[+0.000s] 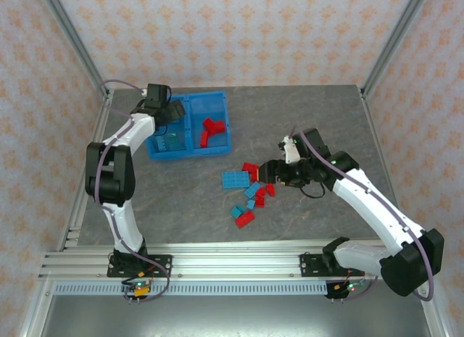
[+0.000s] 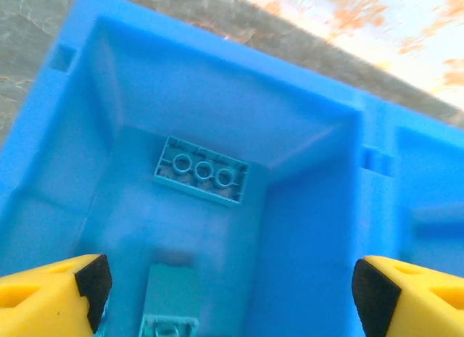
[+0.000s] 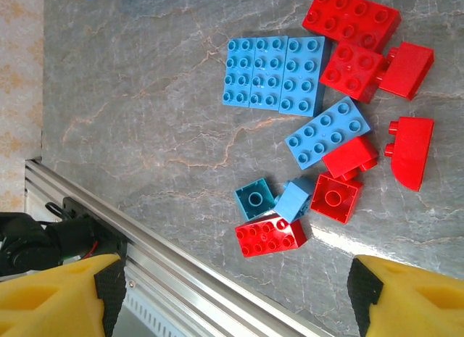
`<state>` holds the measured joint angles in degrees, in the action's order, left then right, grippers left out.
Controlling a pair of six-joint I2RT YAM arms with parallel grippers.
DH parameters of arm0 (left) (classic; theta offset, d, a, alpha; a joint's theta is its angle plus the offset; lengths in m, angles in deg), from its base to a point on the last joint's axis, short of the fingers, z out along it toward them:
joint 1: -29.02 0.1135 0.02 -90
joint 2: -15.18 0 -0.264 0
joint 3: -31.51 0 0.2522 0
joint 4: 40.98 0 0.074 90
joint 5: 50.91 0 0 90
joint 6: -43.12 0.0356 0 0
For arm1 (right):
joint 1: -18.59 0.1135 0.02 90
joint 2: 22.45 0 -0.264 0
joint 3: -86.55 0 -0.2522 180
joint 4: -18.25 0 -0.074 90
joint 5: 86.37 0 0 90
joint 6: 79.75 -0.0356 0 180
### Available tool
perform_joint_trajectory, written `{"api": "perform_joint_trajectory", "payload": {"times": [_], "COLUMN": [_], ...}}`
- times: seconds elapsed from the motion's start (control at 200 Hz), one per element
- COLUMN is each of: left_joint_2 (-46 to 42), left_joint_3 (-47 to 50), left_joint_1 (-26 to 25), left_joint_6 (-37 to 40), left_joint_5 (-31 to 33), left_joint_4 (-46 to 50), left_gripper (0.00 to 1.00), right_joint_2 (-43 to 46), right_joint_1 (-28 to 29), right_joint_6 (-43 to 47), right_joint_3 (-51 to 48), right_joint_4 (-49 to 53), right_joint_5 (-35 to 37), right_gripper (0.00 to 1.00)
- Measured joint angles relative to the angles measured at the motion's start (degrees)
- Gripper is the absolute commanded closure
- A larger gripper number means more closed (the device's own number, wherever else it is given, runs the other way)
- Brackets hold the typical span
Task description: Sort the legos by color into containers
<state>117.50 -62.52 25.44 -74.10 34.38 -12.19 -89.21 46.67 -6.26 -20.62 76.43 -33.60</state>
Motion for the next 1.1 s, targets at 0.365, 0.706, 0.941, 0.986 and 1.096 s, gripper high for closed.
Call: {"api": "perform_joint_trajectory", "payload": {"times": [0.365, 0.706, 0.941, 0.986, 1.096], "left_joint_2": [-25.5, -8.7, -5.4, -5.4, -5.1], "left_joint_3": [17.0, 27.2, 27.2, 27.2, 27.2], "left_joint_1": [-26.1, -35.9, -36.5, -36.5, -36.5], "left_joint_6": [1.3, -7.5, -9.6, -10.0, -9.9], "left_joint_5": [4.0, 1.6, 3.1, 3.4, 3.7], "left_joint_4": [-2.2, -4.0, -5.8, -5.9, -6.3], "left_gripper": [0.07, 0.12, 0.43, 0.46, 0.46], "right_joint_2": [-0.9, -4.5, -3.4, -2.9, -2.4], "right_joint_1": [0.0, 0.0, 0.0, 0.0, 0.0], "right_joint_6": [-1.1, -1.5, -2.2, -2.4, -2.6], "right_joint_3": [0.1, 0.1, 0.1, 0.1, 0.1], "right_joint_4": [-2.5, -2.6, -2.5, -2.5, -2.5], "right_joint_5": [7.6, 9.2, 10.4, 10.5, 10.6], "right_gripper": [0.16, 0.16, 0.16, 0.16, 0.16]}}
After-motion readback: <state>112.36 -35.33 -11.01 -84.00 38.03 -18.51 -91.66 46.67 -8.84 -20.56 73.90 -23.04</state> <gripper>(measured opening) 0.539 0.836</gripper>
